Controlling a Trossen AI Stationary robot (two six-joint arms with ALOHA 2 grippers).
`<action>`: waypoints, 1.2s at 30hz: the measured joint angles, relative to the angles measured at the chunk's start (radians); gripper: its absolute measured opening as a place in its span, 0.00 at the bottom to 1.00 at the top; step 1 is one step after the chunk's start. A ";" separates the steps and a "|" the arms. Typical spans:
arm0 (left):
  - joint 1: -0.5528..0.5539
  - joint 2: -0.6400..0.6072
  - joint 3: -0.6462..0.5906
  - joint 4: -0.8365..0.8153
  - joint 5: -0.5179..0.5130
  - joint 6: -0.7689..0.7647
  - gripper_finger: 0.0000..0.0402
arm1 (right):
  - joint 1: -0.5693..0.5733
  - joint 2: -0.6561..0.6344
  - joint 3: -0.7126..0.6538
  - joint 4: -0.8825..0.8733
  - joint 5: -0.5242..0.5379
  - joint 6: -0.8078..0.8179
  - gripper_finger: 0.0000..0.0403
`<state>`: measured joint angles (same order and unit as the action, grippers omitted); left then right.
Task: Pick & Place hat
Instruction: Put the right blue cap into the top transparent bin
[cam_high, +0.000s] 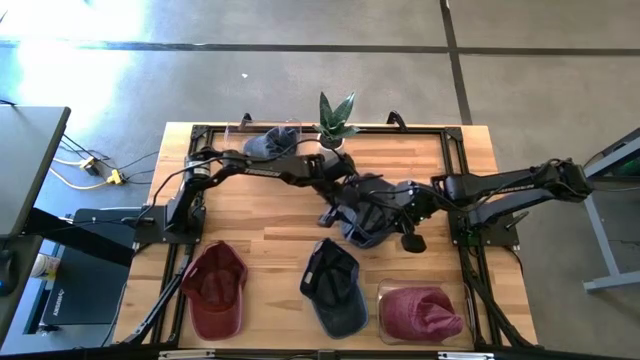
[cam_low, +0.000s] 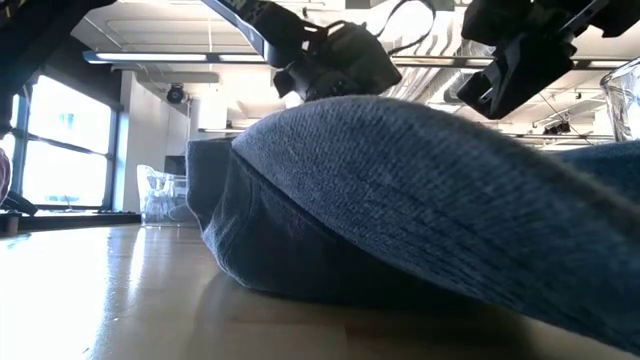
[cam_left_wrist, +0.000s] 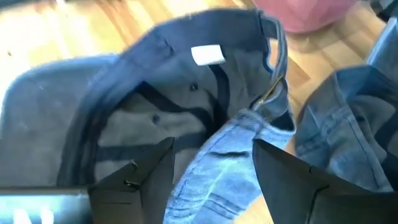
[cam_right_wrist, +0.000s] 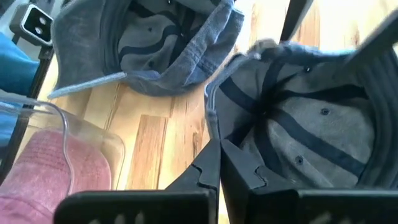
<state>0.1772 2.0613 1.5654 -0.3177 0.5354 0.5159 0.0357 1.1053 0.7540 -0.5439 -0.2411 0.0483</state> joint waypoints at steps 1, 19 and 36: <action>0.000 0.000 0.000 -0.012 0.000 0.001 0.50 | 0.000 0.000 0.000 -0.006 0.000 -0.001 0.01; 0.000 -0.009 0.128 -0.278 -0.078 -0.158 0.02 | -0.003 0.000 0.000 -0.091 0.093 0.127 0.16; 0.080 -0.009 0.136 -0.254 -0.096 -0.686 0.00 | -0.003 -0.062 0.000 -0.094 0.113 0.355 0.39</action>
<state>0.2575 2.0521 1.7016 -0.5718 0.4399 -0.1704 0.0326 1.0430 0.7540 -0.6376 -0.1278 0.4028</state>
